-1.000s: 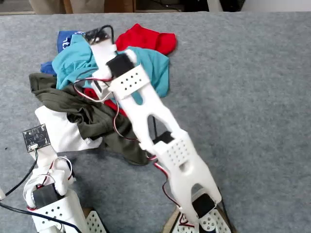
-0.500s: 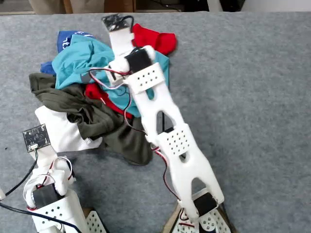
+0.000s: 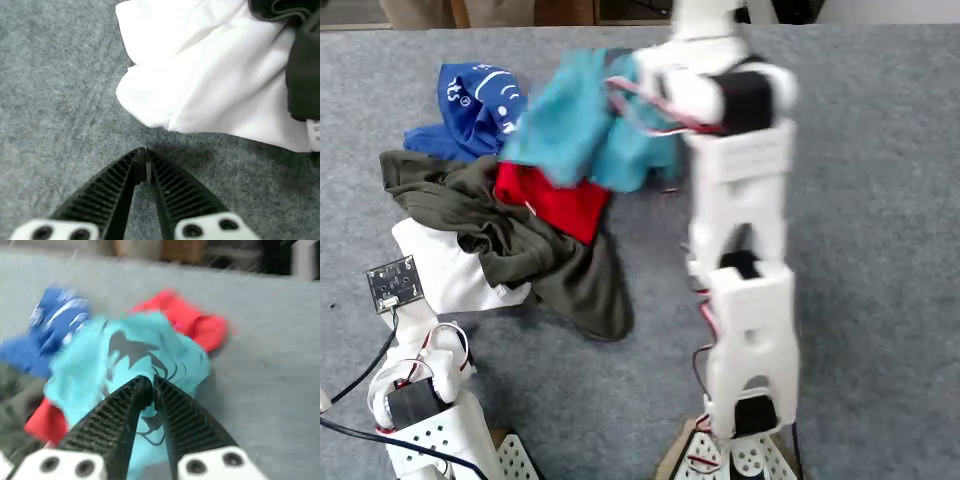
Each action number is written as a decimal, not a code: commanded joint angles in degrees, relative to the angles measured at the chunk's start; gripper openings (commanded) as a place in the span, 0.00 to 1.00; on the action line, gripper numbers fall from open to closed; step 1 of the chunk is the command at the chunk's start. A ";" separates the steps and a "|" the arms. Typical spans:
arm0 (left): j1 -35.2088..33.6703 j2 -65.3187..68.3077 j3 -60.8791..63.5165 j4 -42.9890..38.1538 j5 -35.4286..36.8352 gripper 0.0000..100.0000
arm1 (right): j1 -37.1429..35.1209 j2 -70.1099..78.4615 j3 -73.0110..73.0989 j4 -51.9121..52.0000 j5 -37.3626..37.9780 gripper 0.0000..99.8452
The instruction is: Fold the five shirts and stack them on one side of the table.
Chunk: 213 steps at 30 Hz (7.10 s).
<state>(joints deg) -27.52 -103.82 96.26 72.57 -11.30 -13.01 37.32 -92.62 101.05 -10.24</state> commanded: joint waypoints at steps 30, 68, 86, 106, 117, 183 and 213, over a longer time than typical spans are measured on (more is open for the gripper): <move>10.20 42.07 -49.14 -28.75 -1.76 0.10 | 13.41 -14.99 60.97 -9.76 3.16 0.00; 17.14 169.98 -179.16 25.14 4.84 0.31 | 7.78 -14.90 91.74 -47.03 3.60 0.00; 13.89 169.98 -190.15 28.13 5.01 0.40 | 7.78 -13.76 91.65 -47.03 3.60 0.00; 14.07 169.45 -162.02 11.52 -16.09 0.34 | 7.78 -11.21 91.03 -47.91 3.60 0.00; 6.07 170.77 -166.59 1.05 -16.18 0.02 | 7.78 -11.21 91.03 -47.91 3.60 0.00; -5.98 129.19 -144.09 28.22 -8.09 0.31 | 3.47 -28.88 69.85 -11.96 18.29 0.00; -29.10 149.05 -160.88 25.14 -7.56 0.05 | 0.31 -29.76 69.32 -7.38 18.20 0.00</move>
<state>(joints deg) -55.21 45.63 -57.85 96.04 -19.12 -9.85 11.91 -20.09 91.38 7.78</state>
